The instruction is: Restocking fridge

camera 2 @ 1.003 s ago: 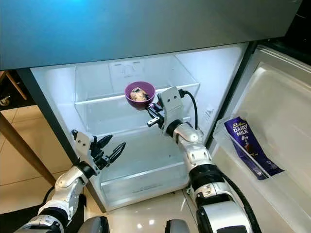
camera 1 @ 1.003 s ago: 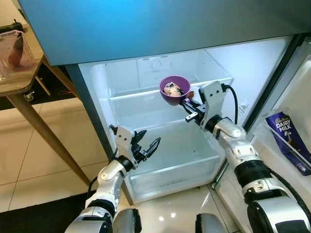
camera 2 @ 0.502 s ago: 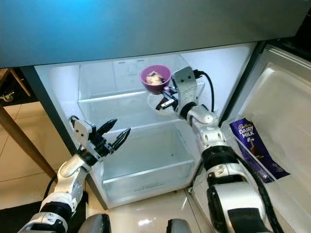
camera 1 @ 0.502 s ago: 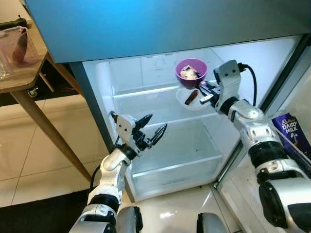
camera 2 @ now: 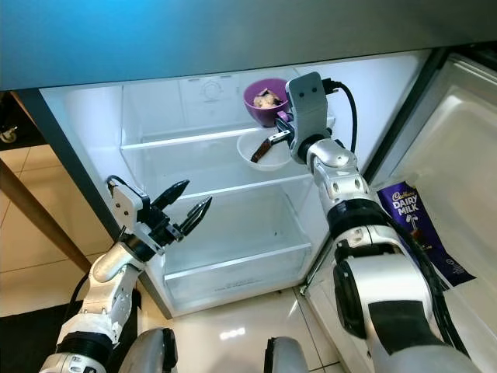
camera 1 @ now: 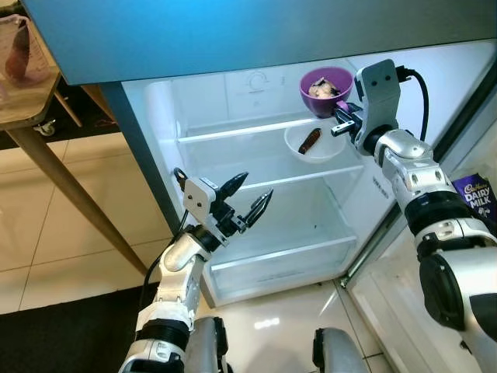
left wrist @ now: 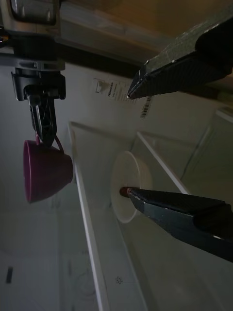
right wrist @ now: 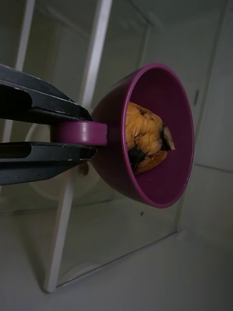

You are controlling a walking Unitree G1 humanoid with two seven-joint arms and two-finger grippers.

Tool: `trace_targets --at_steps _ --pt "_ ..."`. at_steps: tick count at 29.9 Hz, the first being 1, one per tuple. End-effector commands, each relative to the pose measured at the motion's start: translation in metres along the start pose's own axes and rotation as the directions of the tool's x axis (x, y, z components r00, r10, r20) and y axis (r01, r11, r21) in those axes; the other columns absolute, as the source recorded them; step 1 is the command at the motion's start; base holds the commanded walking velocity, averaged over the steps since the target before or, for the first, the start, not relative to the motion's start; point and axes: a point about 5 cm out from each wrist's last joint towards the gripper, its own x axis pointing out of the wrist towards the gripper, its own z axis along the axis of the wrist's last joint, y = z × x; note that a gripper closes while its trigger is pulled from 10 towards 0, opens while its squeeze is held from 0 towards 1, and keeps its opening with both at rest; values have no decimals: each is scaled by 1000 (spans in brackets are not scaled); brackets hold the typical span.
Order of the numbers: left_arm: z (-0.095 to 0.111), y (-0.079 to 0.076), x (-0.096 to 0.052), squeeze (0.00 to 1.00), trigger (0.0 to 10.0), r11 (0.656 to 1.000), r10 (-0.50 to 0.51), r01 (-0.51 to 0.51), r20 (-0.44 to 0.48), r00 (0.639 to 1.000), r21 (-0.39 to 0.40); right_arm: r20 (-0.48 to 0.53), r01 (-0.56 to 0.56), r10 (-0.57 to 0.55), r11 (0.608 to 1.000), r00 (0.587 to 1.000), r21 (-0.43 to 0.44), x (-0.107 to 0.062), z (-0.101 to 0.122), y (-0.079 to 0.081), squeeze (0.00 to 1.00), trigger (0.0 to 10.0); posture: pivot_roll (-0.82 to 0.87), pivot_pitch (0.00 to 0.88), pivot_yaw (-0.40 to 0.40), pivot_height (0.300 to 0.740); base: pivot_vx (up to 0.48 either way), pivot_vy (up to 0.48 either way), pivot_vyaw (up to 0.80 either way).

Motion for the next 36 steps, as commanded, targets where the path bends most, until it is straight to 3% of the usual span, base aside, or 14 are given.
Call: trace_targets --at_steps 1,9,14,26,36 --pt "-1 -4 -1 0 10000 1000 3 -3 2 1000 -16 4 24 -24 1000 1000 19 0 5 -5 0 10000 12 205 -42 601 0 0 0" --pt "15 -7 7 0 10000 1000 1 -1 47 999 -7 -20 106 -105 994 994 37 0 9 -17 0 10000 13 204 -43 601 0 0 0" --pt "21 -9 11 0 10000 1000 -3 3 57 998 -7 -23 150 -148 981 989 120 1 12 -22 0 10000 12 216 -42 601 0 0 0" --pt "36 -8 14 0 10000 1000 28 -28 95 995 -8 -18 158 -159 946 987 282 5 16 -16 0 10000 23 230 -48 601 0 0 0" --pt "55 -8 24 0 10000 1000 25 -26 154 988 4 -1 168 -177 932 984 323 7 24 -15 0 10000 23 237 -46 601 0 0 0"
